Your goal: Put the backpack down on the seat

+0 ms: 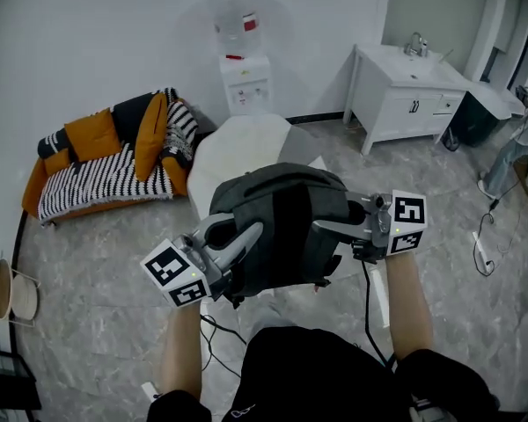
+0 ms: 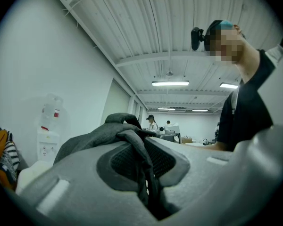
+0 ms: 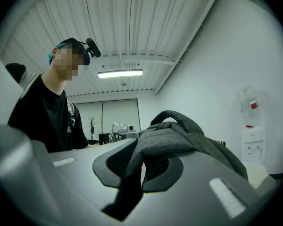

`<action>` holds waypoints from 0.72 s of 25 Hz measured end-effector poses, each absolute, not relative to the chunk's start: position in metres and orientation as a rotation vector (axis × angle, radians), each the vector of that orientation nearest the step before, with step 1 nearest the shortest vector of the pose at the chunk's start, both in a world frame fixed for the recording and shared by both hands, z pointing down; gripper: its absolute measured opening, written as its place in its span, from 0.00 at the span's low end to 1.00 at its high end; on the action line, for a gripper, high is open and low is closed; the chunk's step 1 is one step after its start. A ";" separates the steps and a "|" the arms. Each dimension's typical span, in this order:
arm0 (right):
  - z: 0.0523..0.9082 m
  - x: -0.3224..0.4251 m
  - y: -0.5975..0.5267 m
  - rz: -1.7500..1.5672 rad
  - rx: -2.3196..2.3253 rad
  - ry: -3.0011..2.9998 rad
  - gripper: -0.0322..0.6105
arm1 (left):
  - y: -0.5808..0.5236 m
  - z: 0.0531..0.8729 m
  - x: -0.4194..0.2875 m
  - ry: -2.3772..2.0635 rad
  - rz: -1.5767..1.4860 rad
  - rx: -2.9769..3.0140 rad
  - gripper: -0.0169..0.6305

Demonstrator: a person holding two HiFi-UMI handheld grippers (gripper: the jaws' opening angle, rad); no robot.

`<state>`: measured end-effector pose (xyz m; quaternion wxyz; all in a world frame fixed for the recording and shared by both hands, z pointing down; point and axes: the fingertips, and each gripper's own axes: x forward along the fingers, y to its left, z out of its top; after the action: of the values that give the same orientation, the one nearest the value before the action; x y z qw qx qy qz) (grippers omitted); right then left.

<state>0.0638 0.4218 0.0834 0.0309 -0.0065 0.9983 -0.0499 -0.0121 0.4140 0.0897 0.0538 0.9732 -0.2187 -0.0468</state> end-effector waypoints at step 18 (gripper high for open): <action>0.066 -0.030 0.227 -0.236 -0.045 2.994 0.11 | 0.218 0.075 -0.103 -0.681 -0.154 2.944 0.09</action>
<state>-0.0301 0.2265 0.0660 0.0687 -0.0149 0.9944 -0.0785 -0.1031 0.2176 0.0747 0.0580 0.9713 -0.2248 -0.0509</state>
